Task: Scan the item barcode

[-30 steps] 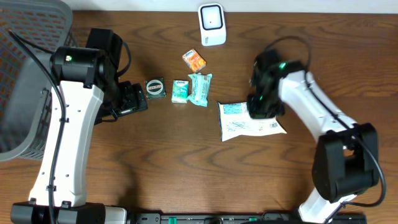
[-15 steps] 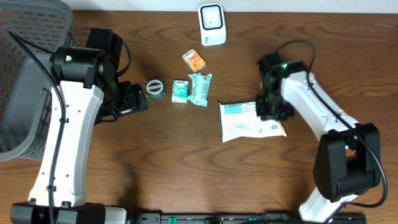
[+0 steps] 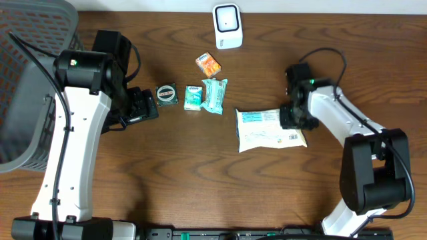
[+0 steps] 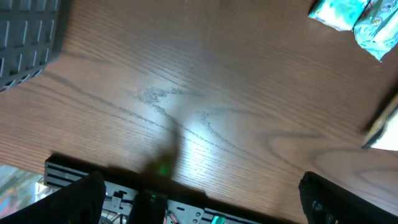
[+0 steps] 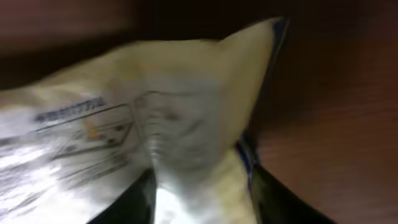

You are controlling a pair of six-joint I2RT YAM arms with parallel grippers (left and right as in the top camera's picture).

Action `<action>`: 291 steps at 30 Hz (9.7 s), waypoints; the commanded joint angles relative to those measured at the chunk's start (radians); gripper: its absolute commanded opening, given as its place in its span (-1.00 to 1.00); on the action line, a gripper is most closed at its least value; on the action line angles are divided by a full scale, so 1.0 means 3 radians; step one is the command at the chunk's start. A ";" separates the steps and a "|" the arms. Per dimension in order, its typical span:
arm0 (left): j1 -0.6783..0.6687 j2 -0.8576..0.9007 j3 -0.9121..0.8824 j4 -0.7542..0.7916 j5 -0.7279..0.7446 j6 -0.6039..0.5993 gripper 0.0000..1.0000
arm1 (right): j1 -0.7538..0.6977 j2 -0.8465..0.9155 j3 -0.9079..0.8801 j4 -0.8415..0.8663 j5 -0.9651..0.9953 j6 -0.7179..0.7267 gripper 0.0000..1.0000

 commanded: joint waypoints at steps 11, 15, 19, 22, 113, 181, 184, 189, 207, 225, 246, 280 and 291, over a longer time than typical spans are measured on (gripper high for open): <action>0.0008 0.0013 -0.0004 -0.0009 -0.0045 -0.0008 0.96 | -0.0385 -0.0008 0.0821 -0.0974 -0.0100 -0.0123 0.68; 0.0008 0.0013 -0.0004 -0.0009 -0.0045 -0.0008 0.95 | -0.0371 -0.0008 0.0910 -0.0999 -0.1003 -0.0417 0.69; 0.0008 0.0013 -0.0004 -0.0009 -0.0045 -0.0008 0.95 | -0.0304 -0.0008 0.0889 -0.1022 -0.1531 -0.0450 0.32; 0.0008 0.0013 -0.0004 -0.0009 -0.0045 -0.0008 0.95 | -0.0156 -0.0008 0.0818 -0.1033 -0.1614 -0.0449 0.22; 0.0008 0.0013 -0.0004 -0.0009 -0.0045 -0.0008 0.96 | 0.0351 -0.0819 0.0369 0.0259 0.0027 -0.0141 0.68; 0.0008 0.0013 -0.0004 -0.0009 -0.0045 -0.0008 0.96 | 0.0280 -0.1692 0.0392 0.0660 -0.2552 -0.2143 -0.98; 0.0008 0.0013 -0.0004 -0.0009 -0.0045 -0.0008 0.95 | 0.0287 -0.1681 0.0392 0.0662 -0.2551 -0.2143 -0.98; 0.0008 0.0013 -0.0004 -0.0009 -0.0045 -0.0008 0.96 | 0.0295 -0.1680 0.0392 0.0659 -0.2551 -0.2141 -0.98; 0.0008 0.0013 -0.0004 -0.0009 -0.0045 -0.0008 0.95 | 0.0295 -0.1583 0.0389 0.0659 -0.2041 -0.1831 -0.98; 0.0008 0.0013 -0.0004 -0.0008 -0.0045 -0.0008 0.95 | 0.0451 -0.0295 0.0389 0.0061 0.2899 -0.0430 -0.98; 0.0008 0.0013 -0.0004 -0.0009 -0.0045 -0.0008 0.95 | 0.1560 0.0221 0.0699 -0.0415 0.1643 -0.0292 0.77; 0.0008 0.0013 -0.0004 -0.0009 -0.0045 -0.0008 0.95 | -0.0837 0.0641 0.0922 -0.0367 -0.1770 -0.1307 0.21; 0.0008 0.0013 -0.0004 -0.0009 -0.0045 -0.0008 0.96 | -0.0774 0.0802 0.0820 -0.0313 -0.1863 -0.1100 -0.98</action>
